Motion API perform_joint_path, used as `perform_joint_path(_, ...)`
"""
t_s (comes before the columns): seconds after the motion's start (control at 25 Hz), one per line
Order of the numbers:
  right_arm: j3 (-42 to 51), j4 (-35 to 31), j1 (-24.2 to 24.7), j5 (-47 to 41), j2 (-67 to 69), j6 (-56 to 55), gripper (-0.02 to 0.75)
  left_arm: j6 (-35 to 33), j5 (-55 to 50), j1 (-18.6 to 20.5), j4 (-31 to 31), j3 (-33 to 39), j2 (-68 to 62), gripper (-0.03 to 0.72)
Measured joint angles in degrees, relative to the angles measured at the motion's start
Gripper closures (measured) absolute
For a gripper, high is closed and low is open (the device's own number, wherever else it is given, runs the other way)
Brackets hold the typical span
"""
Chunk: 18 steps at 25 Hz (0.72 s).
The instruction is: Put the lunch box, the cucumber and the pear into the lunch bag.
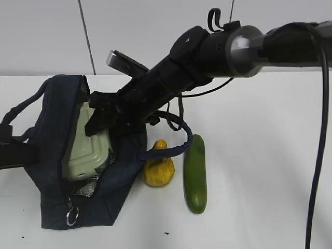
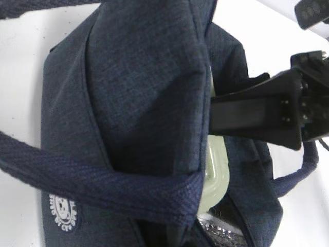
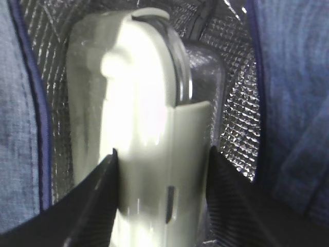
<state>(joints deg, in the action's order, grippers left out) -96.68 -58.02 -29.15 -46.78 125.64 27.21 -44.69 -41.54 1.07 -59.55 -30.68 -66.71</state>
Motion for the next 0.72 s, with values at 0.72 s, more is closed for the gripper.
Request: perform_joint_path(0.72,-11.80,8.10,1.47,-8.31,-0.53,-0.55,0.276,0.00,-1.13,0.00,-0.05,0.00,0.00,0.701)
